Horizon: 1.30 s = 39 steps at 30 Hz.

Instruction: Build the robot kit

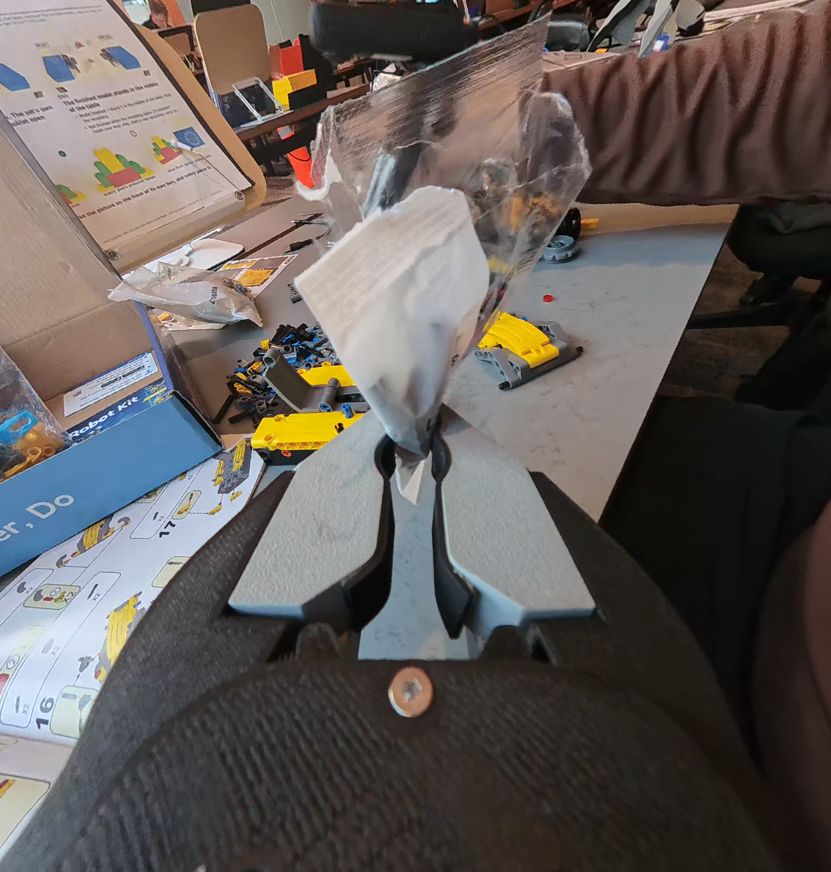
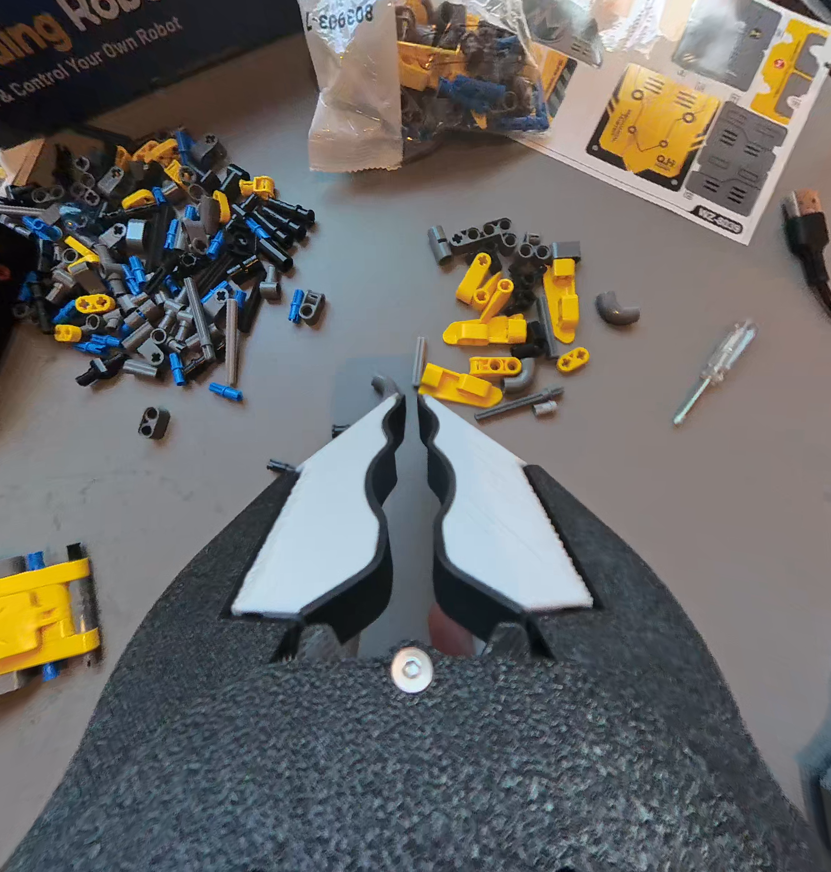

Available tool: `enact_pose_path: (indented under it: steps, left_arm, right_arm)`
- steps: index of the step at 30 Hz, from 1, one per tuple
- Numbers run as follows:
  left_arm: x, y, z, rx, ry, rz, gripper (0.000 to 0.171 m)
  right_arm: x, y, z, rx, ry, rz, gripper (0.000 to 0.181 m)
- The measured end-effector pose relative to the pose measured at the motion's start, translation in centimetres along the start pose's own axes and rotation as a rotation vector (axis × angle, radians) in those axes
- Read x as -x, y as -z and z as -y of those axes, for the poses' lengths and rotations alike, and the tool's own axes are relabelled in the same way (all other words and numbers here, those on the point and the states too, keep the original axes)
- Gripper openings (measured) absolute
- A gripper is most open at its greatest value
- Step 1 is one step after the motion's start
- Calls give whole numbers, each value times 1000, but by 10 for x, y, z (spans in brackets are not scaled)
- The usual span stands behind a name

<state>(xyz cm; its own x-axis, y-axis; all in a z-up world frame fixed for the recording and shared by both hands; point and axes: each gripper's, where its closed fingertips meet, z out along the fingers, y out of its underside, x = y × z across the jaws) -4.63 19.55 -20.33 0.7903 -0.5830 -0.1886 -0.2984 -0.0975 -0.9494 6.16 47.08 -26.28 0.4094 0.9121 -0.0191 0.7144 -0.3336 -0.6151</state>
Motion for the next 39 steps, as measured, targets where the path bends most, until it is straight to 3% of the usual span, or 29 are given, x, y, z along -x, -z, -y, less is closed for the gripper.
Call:
enact_pose_path:
  steps: [3, 6, 11, 15, 19, 23, 27, 30, 33, 36, 39]
  left_arm:
    - [0, -1, 2, -8, 3, 0, 7]
    - [-1, 1, 3, -11, 1, 3, 7]
    - [-1, 5, 3, -13, -4, 6, 7]
    - [0, 3, 0, -11, 5, -2, 7]
    - [0, 5, 3, -24, 4, -2, 7]
    - [-1, 7, 2, -28, 10, -5, 7]
    - [0, 7, 3, -29, 8, -6, 6]
    - [-1, 8, 3, -32, 9, -5, 7]
    - [-2, 7, 2, -30, 11, -9, 7]
    - [-1, 8, 3, -36, 10, -8, 7]
    - [-1, 9, 2, -39, 7, -7, 7]
  right_arm:
    - [-3, -19, 0, 66, 26, -41, 0]
    - [15, -27, -4, 111, 14, 33, 0]
    - [41, -18, -13, 136, 104, 73, 0]
    - [35, 2, -12, 113, 76, 33, 0]
    - [13, 27, -44, 226, 26, -71, 0]
    - [19, 29, -74, 313, -4, -65, 0]
    - [48, 19, -65, 284, 15, 10, 0]
    - [53, 11, -54, 272, 105, -38, 0]
    - [74, 1, -42, 222, 126, 61, 0]
    - [61, 11, -33, 198, 174, 35, 0]
    - [54, 36, -38, 194, 215, 101, 2]
